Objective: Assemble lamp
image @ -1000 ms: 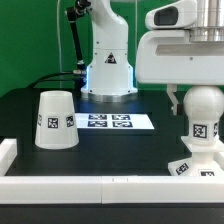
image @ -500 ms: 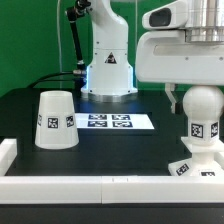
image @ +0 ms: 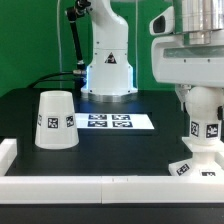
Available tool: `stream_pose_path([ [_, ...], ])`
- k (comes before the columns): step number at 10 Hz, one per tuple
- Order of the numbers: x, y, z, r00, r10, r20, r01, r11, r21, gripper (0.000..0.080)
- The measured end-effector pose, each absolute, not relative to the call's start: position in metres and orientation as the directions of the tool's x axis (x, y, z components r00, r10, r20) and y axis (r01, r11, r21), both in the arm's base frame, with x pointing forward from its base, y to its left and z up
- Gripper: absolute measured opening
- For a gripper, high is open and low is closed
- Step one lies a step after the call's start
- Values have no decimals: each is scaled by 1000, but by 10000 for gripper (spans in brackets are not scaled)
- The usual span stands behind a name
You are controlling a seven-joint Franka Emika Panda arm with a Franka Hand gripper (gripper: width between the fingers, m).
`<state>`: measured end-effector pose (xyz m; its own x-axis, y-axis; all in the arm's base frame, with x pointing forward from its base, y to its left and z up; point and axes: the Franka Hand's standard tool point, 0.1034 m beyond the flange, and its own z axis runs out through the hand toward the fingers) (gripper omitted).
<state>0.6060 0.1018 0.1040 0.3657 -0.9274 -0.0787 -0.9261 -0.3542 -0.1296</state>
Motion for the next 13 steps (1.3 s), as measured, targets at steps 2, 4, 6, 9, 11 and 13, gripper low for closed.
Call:
stream_pose_path([
  [2,606,104,104,203,-970,-130,-975,-188,-122,577],
  [4,606,106,104,159,-977,-142,-983,-142,-117,658],
  [6,604,109,105,330,-936,-125,-942,-318,-108,687],
  [9,606,108,107,645,-759,-90,-763,-632,-138,699],
  [11,604,110,108,704,-704,-95,-710,-691,-134,699],
  [13,604,109,108,795,-602,-76,-606,-782,-145,699],
])
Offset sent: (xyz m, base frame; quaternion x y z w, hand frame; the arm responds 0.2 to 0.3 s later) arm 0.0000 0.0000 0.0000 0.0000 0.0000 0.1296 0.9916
